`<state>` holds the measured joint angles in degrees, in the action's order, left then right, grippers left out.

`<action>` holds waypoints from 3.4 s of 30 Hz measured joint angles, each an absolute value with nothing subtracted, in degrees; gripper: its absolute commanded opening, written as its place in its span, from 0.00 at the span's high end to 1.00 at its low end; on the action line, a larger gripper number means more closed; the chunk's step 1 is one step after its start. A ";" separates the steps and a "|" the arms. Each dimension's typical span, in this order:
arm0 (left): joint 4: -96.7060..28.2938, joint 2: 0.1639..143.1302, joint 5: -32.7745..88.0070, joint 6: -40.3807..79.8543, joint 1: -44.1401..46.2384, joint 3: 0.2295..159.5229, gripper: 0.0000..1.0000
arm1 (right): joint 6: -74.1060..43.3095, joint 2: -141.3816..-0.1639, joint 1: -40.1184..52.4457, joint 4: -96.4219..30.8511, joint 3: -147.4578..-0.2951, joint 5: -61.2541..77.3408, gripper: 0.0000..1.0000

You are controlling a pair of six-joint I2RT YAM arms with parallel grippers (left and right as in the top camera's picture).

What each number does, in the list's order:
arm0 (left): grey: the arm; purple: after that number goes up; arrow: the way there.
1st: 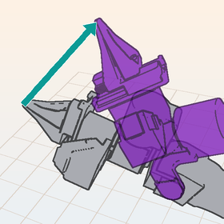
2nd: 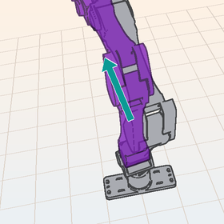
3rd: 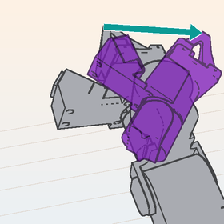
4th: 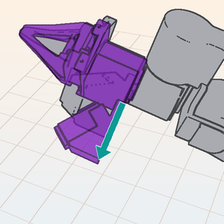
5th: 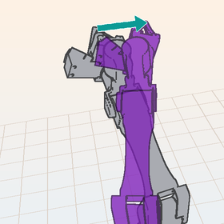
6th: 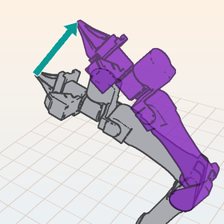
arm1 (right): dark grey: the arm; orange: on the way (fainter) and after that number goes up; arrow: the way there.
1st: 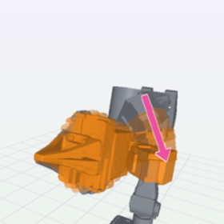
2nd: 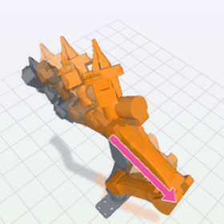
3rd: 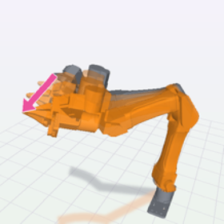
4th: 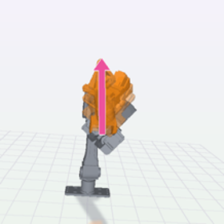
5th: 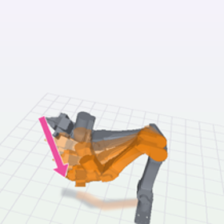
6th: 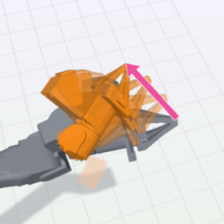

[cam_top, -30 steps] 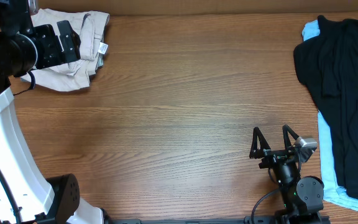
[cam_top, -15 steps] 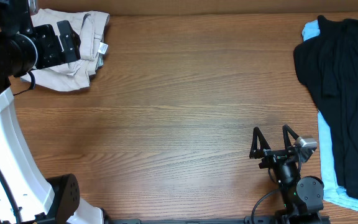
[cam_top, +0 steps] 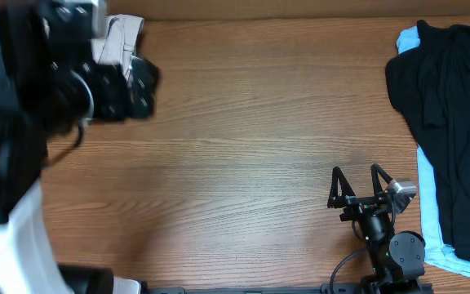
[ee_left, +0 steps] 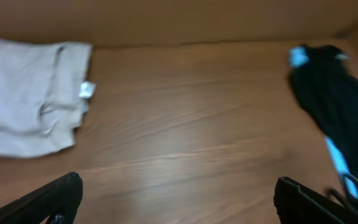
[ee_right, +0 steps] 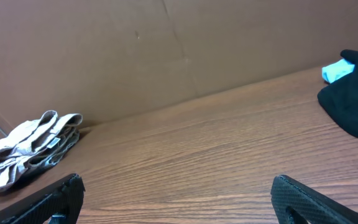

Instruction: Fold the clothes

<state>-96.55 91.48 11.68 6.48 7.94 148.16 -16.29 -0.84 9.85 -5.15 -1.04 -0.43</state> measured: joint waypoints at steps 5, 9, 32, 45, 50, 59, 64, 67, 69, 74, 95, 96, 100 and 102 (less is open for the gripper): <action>-96.64 85.67 10.92 6.44 10.52 148.18 0.00 | -16.29 -0.84 9.82 -5.13 -1.04 -0.40 0.00; -96.66 82.72 8.69 6.24 10.52 147.81 0.00 | -16.32 -0.84 9.85 -5.15 -1.04 -0.43 0.00; -33.76 46.19 -1.13 6.31 10.52 61.43 0.00 | -16.27 -0.84 9.85 -5.13 -1.04 -0.43 0.00; 5.48 27.27 -1.13 8.60 10.37 16.16 0.00 | -16.29 -0.84 9.85 -5.15 -1.04 -0.43 0.00; 8.45 20.25 -1.15 8.91 8.36 7.73 0.00 | -16.27 -0.84 9.85 -5.15 -1.04 -0.45 0.00; 9.39 11.38 -2.13 9.08 5.10 0.97 0.00 | -16.27 -0.84 9.85 -5.15 -1.04 -0.43 0.00; 9.28 7.62 -4.16 9.10 3.62 0.73 0.00 | -16.27 -0.84 9.85 -5.17 -1.04 -0.40 0.00; 7.64 5.06 -4.56 9.10 2.09 0.69 0.00 | -16.32 -0.84 9.85 -5.17 -1.04 -0.40 0.00; 5.80 3.05 -4.75 9.10 0.99 0.67 0.00 | -16.29 -0.84 9.85 -5.19 -1.04 -0.43 0.00; 2.13 0.86 -4.75 9.10 -0.43 0.62 0.00 | -16.27 -0.84 9.85 -5.15 -1.04 -0.43 0.00; -4.38 0.84 -1.74 8.88 -0.43 0.47 0.00 | -16.27 -0.84 9.85 -5.15 -1.04 -0.43 0.00; -4.38 0.84 -1.72 8.88 -0.43 0.47 0.00 | -16.29 -0.84 9.85 -5.13 -1.04 -0.45 0.00; -4.38 0.84 -1.72 8.86 -0.43 0.47 0.00 | -16.29 -0.84 9.85 -5.15 -1.04 -0.43 0.00; -4.38 0.84 -1.72 8.88 -0.43 0.47 0.00 | -16.29 -0.84 9.85 -5.13 -1.04 -0.43 0.00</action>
<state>-4.38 0.84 -1.72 8.88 -0.43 0.47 -16.29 -0.84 9.85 -5.13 -1.04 -0.43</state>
